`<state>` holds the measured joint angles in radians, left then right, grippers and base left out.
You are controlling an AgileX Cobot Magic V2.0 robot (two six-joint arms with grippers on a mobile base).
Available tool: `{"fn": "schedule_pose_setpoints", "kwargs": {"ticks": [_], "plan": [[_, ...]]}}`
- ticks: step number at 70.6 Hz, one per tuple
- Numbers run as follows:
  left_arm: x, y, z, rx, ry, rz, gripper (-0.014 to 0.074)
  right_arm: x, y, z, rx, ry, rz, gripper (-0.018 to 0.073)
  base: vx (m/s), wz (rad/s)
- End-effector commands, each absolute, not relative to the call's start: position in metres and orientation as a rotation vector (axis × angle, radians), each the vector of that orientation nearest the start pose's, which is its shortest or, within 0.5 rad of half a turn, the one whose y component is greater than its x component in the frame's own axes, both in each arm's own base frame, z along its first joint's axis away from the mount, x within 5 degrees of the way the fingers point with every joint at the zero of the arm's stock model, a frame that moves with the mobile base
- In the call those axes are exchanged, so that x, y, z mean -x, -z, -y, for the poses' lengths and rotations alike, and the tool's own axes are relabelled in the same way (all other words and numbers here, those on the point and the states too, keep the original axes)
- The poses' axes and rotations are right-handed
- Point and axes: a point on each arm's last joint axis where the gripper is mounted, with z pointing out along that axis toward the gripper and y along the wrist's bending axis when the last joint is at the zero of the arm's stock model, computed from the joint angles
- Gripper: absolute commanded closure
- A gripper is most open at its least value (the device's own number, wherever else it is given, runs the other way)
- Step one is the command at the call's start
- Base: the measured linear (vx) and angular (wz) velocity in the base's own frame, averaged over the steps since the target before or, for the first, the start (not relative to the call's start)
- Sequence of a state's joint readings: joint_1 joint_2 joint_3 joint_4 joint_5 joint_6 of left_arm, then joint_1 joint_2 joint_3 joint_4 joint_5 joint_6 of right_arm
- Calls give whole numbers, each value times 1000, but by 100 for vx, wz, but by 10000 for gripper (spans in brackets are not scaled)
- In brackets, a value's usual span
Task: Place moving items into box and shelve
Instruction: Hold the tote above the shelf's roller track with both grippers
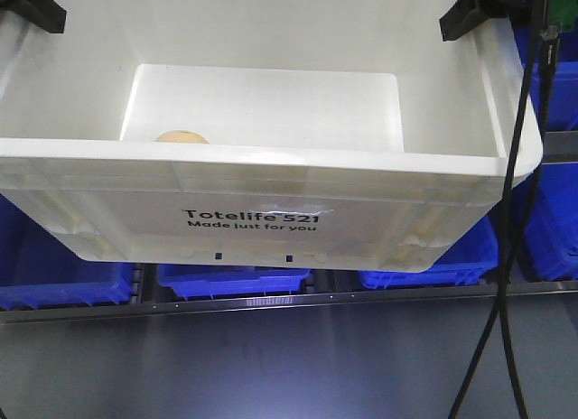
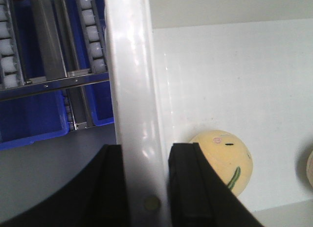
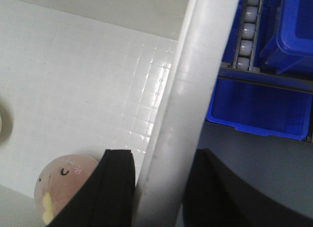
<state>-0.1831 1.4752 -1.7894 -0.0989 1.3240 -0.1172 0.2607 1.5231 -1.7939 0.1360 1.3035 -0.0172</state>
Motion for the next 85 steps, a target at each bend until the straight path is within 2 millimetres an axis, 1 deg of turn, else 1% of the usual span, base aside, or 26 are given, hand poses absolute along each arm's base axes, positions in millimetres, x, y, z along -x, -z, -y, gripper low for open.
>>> {"fn": "schedule_pose_setpoints", "kwargs": {"ticks": [1, 50, 85], "plan": [[-268, -485, 60, -95, 293, -2331, 613, -273, -473, -89, 395, -316, -2369, 571, 11, 28], [-268, -485, 60, -95, 293, -2331, 613, -273, -473, -88, 395, -315, -2369, 571, 14, 23], [-268, -485, 60, -95, 293, -2331, 613, -273, -473, -88, 395, -315, -2369, 571, 13, -7]]}}
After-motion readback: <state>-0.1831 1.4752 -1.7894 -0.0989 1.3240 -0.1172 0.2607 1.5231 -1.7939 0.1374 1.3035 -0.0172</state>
